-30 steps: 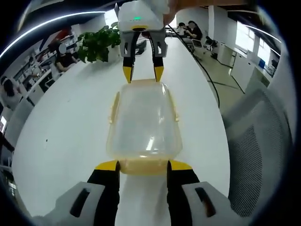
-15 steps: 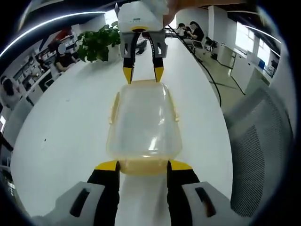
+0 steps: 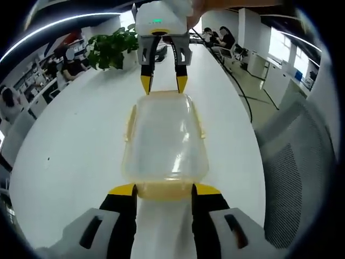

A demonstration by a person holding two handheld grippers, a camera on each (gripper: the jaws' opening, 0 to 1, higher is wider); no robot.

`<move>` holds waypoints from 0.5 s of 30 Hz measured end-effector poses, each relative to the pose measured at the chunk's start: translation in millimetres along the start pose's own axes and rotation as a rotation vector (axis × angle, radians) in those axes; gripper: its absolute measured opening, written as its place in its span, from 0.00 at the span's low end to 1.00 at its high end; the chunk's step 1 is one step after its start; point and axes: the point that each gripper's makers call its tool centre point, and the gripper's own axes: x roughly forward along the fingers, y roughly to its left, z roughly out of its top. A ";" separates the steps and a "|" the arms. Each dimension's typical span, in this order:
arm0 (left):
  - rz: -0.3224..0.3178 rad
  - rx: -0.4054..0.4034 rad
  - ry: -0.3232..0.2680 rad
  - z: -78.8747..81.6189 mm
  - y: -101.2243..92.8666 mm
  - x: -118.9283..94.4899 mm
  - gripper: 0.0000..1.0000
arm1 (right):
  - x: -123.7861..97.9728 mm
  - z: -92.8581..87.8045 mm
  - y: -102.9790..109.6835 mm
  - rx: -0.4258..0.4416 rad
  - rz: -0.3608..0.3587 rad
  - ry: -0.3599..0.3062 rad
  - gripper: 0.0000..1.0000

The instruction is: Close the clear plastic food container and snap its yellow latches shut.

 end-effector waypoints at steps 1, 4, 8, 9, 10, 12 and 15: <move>0.000 0.000 0.000 -1.0 -0.3 -0.2 0.39 | -0.8 -1.3 -0.6 0.037 -0.006 0.000 0.39; 0.002 0.005 0.010 -3.8 -0.9 -3.0 0.44 | -2.4 -3.8 -0.4 0.043 -0.011 -0.006 0.44; 0.009 -0.013 0.000 -4.8 2.7 -7.5 0.52 | -6.2 -9.3 5.7 0.054 -0.001 0.017 0.44; 0.000 -0.027 -0.003 -4.6 1.5 -9.3 0.51 | -9.3 -9.2 6.2 0.055 -0.008 0.015 0.44; -0.004 -0.034 -0.007 -4.2 1.0 -10.7 0.51 | -11.9 -8.5 5.7 0.061 -0.014 0.008 0.44; -0.007 -0.050 -0.013 -4.4 0.5 -14.4 0.50 | -16.7 -8.6 5.2 0.103 -0.023 -0.005 0.44; -0.007 -0.177 -0.060 -1.7 1.4 -20.1 0.50 | -26.6 -1.7 2.3 0.244 -0.049 -0.071 0.43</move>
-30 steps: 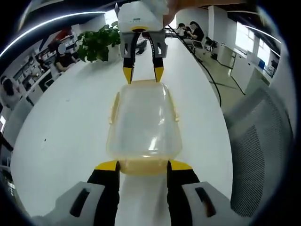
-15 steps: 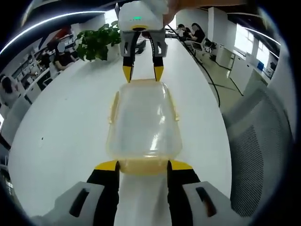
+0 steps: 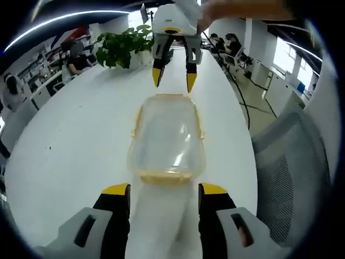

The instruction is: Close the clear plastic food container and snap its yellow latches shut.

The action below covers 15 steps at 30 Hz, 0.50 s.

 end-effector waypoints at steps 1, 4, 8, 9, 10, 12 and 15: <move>-0.002 -0.035 -0.007 0.0 0.2 -0.9 0.50 | -2.2 3.0 0.1 0.049 0.000 -0.021 0.43; 0.006 -0.135 -0.023 -0.9 2.0 -2.8 0.50 | -8.3 6.8 -6.7 0.183 -0.034 -0.055 0.43; 0.035 -0.284 -0.047 1.1 6.5 -4.0 0.50 | -10.8 14.7 -9.0 0.352 -0.043 -0.105 0.41; 0.044 -0.263 -0.035 0.3 7.4 -4.3 0.50 | -10.8 13.9 -9.1 0.368 -0.044 -0.098 0.41; 0.056 -0.264 -0.032 0.5 8.2 -4.0 0.50 | -10.3 13.8 -9.7 0.390 -0.053 -0.093 0.40; 0.064 -0.332 -0.045 3.5 7.1 -3.1 0.50 | -10.0 17.0 -10.6 0.456 -0.063 -0.105 0.39; 0.076 -0.420 -0.054 4.9 9.1 -2.1 0.50 | -9.5 17.8 -14.1 0.535 -0.085 -0.112 0.39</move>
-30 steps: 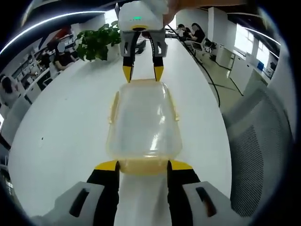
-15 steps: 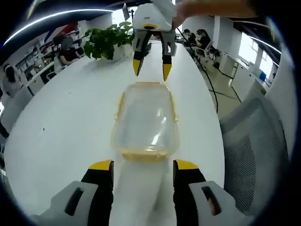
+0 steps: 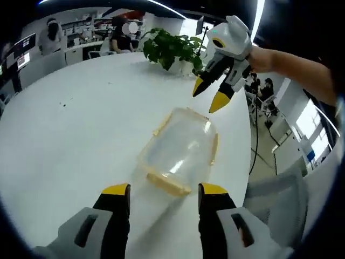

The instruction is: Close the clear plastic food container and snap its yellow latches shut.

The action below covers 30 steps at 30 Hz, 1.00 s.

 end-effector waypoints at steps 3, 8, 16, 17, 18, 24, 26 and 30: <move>0.016 -0.040 0.000 -0.1 0.7 2.1 0.50 | 2.8 -1.5 -1.4 0.065 -0.017 0.011 0.39; 0.026 -0.111 0.003 -1.2 -3.9 5.1 0.49 | 9.9 -0.7 -1.2 0.167 -0.036 0.012 0.39; 0.037 -0.224 0.017 -6.1 -5.0 11.1 0.44 | 20.8 -4.4 -5.8 0.324 -0.049 0.027 0.37; 0.030 -0.236 0.015 -5.4 -6.6 11.9 0.42 | 21.8 -4.9 -6.2 0.329 -0.052 0.026 0.37; 0.025 -0.244 0.021 -6.0 -7.8 12.6 0.41 | 22.7 -5.6 -6.0 0.341 -0.050 0.028 0.37; 0.031 -0.277 0.038 -8.7 -9.8 17.7 0.37 | 31.5 -11.1 -5.0 0.413 -0.032 0.039 0.37; 0.028 -0.282 0.039 -8.4 -11.7 18.6 0.34 | 32.1 -7.8 -0.7 0.482 -0.001 0.019 0.37; 0.019 -0.293 0.054 -11.6 -15.4 21.9 0.29 | 33.2 -10.4 -0.7 0.518 0.032 0.028 0.34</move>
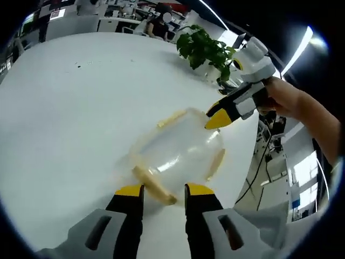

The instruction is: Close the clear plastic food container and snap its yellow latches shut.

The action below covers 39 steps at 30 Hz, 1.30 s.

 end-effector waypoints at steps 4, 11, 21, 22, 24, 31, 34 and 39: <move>0.001 -0.004 0.000 0.4 0.3 0.0 0.29 | 1.1 -2.0 5.7 0.016 0.031 0.006 0.29; -0.003 -0.020 -0.003 0.7 1.3 1.5 0.27 | 1.5 -2.4 7.0 0.009 0.017 0.001 0.27; -0.032 -0.022 -0.002 3.6 -2.2 4.9 0.21 | -1.2 -2.1 13.0 0.032 -0.003 0.022 0.22; -0.037 -0.032 -0.011 2.3 -0.2 3.3 0.21 | -1.9 -2.3 13.3 0.040 -0.004 0.022 0.22; -0.042 -0.038 -0.024 1.7 1.0 3.5 0.22 | -1.6 -2.8 11.0 0.054 -0.001 -0.002 0.22; -0.041 -0.031 -0.008 1.7 -0.1 3.1 0.22 | 1.0 -2.2 11.4 0.058 0.003 -0.018 0.23; -0.038 -0.031 -0.012 2.0 0.6 3.6 0.22 | 1.4 -2.1 11.4 0.058 -0.004 -0.017 0.23; -0.042 -0.025 -0.005 2.6 0.9 3.4 0.22 | 1.6 -1.9 10.8 0.071 -0.009 -0.030 0.23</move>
